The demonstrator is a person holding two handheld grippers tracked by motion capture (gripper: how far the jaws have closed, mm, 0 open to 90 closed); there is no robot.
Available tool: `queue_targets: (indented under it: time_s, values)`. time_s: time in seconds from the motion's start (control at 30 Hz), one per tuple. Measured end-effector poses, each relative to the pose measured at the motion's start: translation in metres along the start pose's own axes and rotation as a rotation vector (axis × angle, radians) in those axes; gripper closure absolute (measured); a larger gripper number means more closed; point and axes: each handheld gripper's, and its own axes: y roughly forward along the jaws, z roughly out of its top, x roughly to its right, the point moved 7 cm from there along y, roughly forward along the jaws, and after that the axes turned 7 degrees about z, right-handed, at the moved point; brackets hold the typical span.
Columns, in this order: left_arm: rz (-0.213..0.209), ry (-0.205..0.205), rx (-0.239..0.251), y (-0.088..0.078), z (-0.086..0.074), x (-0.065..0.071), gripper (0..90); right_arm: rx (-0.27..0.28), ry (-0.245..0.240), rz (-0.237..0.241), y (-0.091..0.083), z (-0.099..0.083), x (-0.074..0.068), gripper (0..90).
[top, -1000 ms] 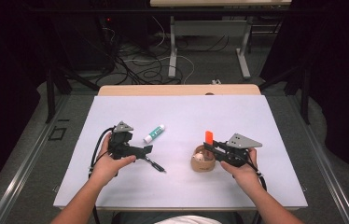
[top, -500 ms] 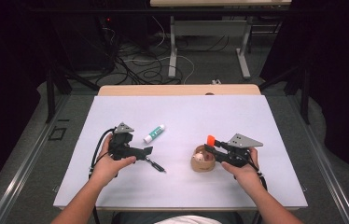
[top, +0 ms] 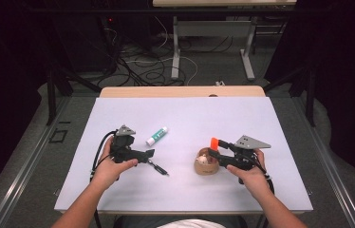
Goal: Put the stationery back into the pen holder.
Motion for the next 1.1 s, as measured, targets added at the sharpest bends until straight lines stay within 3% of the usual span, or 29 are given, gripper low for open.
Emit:
queue_targets:
  time_s: [0.2, 0.4, 0.53, 0.7, 1.1]
  values:
    - [-0.001, -0.003, 0.010, 0.000, 0.000, -0.002, 0.6, 0.015, 0.004, -0.016, -0.007, 0.008, -0.001, 37.5]
    - [0.003, -0.008, 0.009, 0.000, 0.000, -0.004, 1.8, -0.038, 0.012, -0.027, -0.015, 0.012, -0.002, 28.9]
    - [0.011, -0.011, 0.005, 0.000, 0.000, -0.007, 2.5, -0.071, -0.013, -0.029, -0.021, 0.015, -0.003, 25.7]
    - [0.008, -0.012, -0.010, 0.000, -0.001, -0.010, 2.9, -0.075, -0.010, -0.051, -0.027, 0.018, -0.002, 22.7]
    - [0.032, -0.039, 0.000, 0.004, 0.004, -0.017, 2.8, -0.237, 0.065, -0.151, -0.046, 0.009, 0.009, 20.7]
